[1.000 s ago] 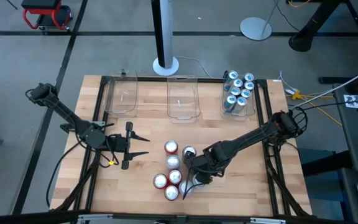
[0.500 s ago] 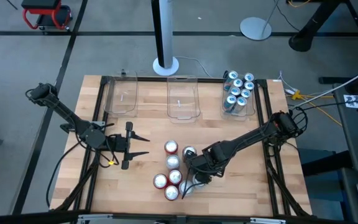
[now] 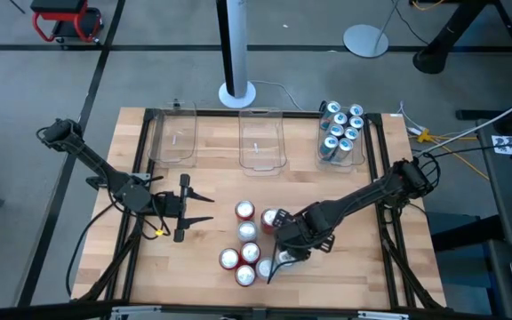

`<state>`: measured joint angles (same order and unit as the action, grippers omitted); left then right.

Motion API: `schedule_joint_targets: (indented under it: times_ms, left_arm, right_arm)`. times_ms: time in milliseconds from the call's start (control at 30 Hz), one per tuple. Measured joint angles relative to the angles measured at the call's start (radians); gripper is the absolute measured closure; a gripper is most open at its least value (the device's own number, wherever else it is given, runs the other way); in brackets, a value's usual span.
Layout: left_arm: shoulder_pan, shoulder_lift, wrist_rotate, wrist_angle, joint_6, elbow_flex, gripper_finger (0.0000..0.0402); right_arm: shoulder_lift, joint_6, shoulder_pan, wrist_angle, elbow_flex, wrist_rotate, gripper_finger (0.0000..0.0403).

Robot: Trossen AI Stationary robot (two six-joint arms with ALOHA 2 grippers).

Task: Sort soda cans
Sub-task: Put the white pink soda can into the center transparent bin

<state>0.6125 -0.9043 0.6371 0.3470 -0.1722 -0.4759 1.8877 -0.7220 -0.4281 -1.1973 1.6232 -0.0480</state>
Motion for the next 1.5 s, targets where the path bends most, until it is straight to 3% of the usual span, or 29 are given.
schedule_joint_targets:
  times_ms: [267,567,967,1167,1500]
  left_arm:
    - [0.0,0.0,0.0,0.0,0.0,0.0,0.02]
    - [0.0,0.0,0.0,0.0,0.001,0.0,0.02]
    - [0.0,0.0,0.0,0.0,0.001,0.0,0.02]
    - [0.0,0.0,0.0,0.0,-0.003,0.0,0.02]
    - [0.0,0.0,0.0,0.0,-0.003,0.0,0.02]
  right_arm:
    - [-0.013,0.043,-0.012,-0.14,0.006,-0.078,0.0104]
    - [-0.104,0.09,0.002,-0.263,0.006,-0.267,0.0104]
    - [-0.23,-0.028,0.227,-0.191,0.007,-0.47,0.0105]
    - [-0.23,-0.193,0.4,-0.005,0.007,-0.444,0.0097]
    - [-0.211,-0.337,0.675,0.284,0.001,-0.286,0.0098]
